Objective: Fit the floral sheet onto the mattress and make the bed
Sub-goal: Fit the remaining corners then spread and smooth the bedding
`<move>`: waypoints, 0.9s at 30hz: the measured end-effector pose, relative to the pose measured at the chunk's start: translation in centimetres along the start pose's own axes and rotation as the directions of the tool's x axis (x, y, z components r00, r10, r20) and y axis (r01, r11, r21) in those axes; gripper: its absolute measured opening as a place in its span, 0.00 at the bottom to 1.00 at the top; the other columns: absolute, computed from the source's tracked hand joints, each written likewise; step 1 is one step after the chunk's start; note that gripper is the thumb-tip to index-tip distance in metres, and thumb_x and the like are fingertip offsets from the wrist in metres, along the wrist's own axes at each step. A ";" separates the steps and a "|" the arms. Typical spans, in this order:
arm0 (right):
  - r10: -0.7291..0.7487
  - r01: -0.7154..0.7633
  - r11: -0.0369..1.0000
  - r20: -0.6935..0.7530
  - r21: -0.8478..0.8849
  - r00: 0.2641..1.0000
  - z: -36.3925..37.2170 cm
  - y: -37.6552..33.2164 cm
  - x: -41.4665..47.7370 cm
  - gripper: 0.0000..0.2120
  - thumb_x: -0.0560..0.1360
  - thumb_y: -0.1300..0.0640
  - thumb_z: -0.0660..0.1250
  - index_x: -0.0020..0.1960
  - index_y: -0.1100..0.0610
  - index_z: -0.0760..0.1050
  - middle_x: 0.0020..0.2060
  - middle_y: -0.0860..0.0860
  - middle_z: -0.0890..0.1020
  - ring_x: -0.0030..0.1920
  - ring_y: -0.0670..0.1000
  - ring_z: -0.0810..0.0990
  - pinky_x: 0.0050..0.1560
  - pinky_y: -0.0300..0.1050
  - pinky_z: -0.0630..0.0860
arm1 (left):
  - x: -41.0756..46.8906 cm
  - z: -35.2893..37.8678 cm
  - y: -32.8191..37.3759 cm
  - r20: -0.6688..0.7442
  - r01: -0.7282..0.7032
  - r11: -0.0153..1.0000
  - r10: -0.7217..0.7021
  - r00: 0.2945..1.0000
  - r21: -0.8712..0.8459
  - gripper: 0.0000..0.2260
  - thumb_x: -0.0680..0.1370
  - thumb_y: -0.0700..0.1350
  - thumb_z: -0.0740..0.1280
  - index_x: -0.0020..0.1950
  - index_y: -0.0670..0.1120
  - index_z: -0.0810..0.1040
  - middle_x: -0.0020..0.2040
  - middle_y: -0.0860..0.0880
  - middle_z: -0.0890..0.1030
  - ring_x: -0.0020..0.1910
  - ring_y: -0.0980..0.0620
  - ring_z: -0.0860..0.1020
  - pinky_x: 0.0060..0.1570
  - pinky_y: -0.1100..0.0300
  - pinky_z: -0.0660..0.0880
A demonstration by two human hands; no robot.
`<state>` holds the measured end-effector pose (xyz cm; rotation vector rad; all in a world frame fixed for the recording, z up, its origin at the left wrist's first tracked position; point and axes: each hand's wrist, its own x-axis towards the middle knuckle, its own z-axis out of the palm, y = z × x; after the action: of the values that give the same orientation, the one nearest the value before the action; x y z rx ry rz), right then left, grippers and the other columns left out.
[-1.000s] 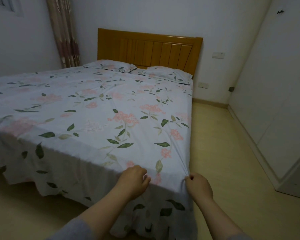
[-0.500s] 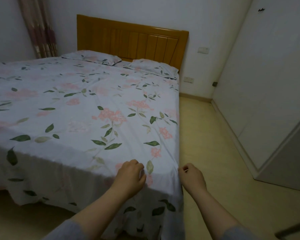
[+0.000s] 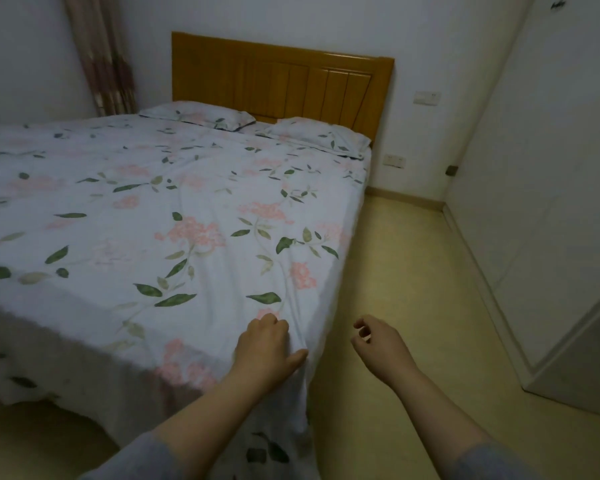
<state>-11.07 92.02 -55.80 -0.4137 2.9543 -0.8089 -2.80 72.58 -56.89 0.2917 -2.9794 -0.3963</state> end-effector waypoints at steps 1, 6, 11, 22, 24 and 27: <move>-0.050 0.051 0.998 0.034 -0.021 0.998 -0.6 0.3 1.0 0.14 0.76 0.53 0.63 0.61 0.54 0.73 0.56 0.52 0.78 0.53 0.52 0.77 0.52 0.45 0.74 | 0.5 0.2 0.7 -0.004 0.048 0.999 -0.048 0.999 0.010 0.24 0.72 0.67 0.60 0.56 0.49 0.73 0.55 0.48 0.73 0.53 0.47 0.71 0.54 0.52 0.72; -0.243 0.259 0.959 0.136 -0.117 0.960 -2.1 1.9 4.7 0.19 0.76 0.52 0.63 0.66 0.52 0.70 0.60 0.52 0.76 0.57 0.53 0.76 0.54 0.45 0.73 | 2.2 1.3 3.9 -0.034 0.242 0.968 -0.240 0.970 0.061 0.26 0.69 0.70 0.61 0.53 0.50 0.71 0.53 0.48 0.73 0.51 0.47 0.70 0.49 0.53 0.72; -0.337 0.399 0.886 0.263 -0.236 0.904 -3.4 2.0 8.2 0.21 0.76 0.54 0.62 0.69 0.51 0.66 0.65 0.52 0.71 0.61 0.54 0.74 0.59 0.46 0.72 | 3.1 1.5 5.9 -0.026 0.316 0.947 -0.315 0.949 0.058 0.26 0.69 0.67 0.65 0.56 0.50 0.70 0.56 0.48 0.71 0.54 0.46 0.70 0.52 0.53 0.69; -0.626 0.765 0.523 0.440 -0.377 0.644 0.1 0.0 22.6 0.18 0.74 0.62 0.64 0.62 0.52 0.70 0.64 0.54 0.70 0.64 0.57 0.69 0.58 0.48 0.72 | 10.9 3.0 6.8 -0.094 0.444 0.896 -0.443 0.891 -0.014 0.25 0.68 0.66 0.67 0.54 0.50 0.74 0.55 0.49 0.69 0.50 0.50 0.69 0.50 0.56 0.72; -0.672 0.817 0.459 0.465 -0.350 0.577 0.5 -0.7 24.2 0.09 0.73 0.60 0.65 0.52 0.52 0.75 0.52 0.51 0.73 0.54 0.55 0.74 0.49 0.45 0.73 | 12.0 3.0 6.7 -0.079 0.461 0.887 -0.458 0.885 0.022 0.26 0.68 0.67 0.66 0.55 0.50 0.74 0.55 0.48 0.69 0.51 0.49 0.69 0.50 0.55 0.70; -0.728 0.878 0.376 0.490 -0.298 0.478 1.1 -0.2 25.7 0.08 0.75 0.58 0.63 0.51 0.52 0.79 0.48 0.51 0.77 0.50 0.53 0.75 0.49 0.45 0.72 | 13.3 3.6 7.5 -0.065 0.485 0.872 -0.481 0.874 0.072 0.23 0.70 0.63 0.66 0.55 0.49 0.75 0.56 0.48 0.69 0.52 0.47 0.68 0.51 0.54 0.68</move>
<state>-35.63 84.43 -56.13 -1.9663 2.4701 0.1477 -17.54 77.82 -57.03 1.0529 -2.8500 -0.2975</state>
